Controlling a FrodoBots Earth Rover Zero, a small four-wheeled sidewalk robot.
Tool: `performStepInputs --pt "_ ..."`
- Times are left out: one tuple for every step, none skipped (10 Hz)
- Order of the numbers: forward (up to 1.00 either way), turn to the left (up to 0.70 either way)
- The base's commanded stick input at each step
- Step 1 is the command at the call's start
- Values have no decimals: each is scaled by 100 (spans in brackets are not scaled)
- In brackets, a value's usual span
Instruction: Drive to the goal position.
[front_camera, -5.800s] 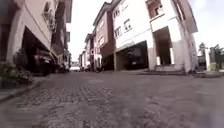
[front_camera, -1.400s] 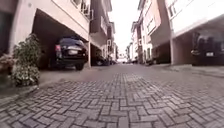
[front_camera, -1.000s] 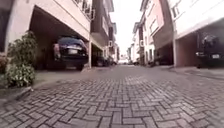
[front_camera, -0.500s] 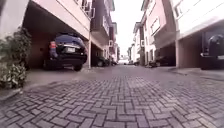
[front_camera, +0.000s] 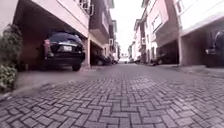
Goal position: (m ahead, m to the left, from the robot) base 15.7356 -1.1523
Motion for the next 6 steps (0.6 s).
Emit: performStepInputs --pt "70 0" --pt "70 0" --pt "70 0" --pt "70 -28" --pt "70 -35" --pt "70 -35"
